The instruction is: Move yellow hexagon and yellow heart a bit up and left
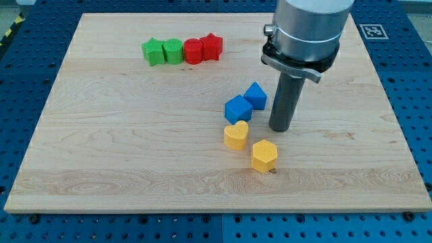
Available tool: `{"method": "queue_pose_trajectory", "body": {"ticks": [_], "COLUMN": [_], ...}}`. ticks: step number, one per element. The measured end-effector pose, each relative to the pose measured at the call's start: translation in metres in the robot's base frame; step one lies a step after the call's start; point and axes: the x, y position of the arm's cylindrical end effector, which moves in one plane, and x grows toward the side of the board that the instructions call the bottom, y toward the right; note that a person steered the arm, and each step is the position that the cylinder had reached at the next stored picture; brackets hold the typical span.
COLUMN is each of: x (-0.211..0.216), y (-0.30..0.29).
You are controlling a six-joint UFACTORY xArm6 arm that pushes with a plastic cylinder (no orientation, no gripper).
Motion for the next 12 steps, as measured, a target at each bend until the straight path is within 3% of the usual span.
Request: {"method": "queue_pose_trajectory", "body": {"ticks": [1,3,5,7,8,10,12], "x": [-0.012,-0.005,0.011,0.089,0.106,0.105,0.081], "y": [-0.033,-0.033,0.023,0.04,0.029,-0.013,-0.016]}}
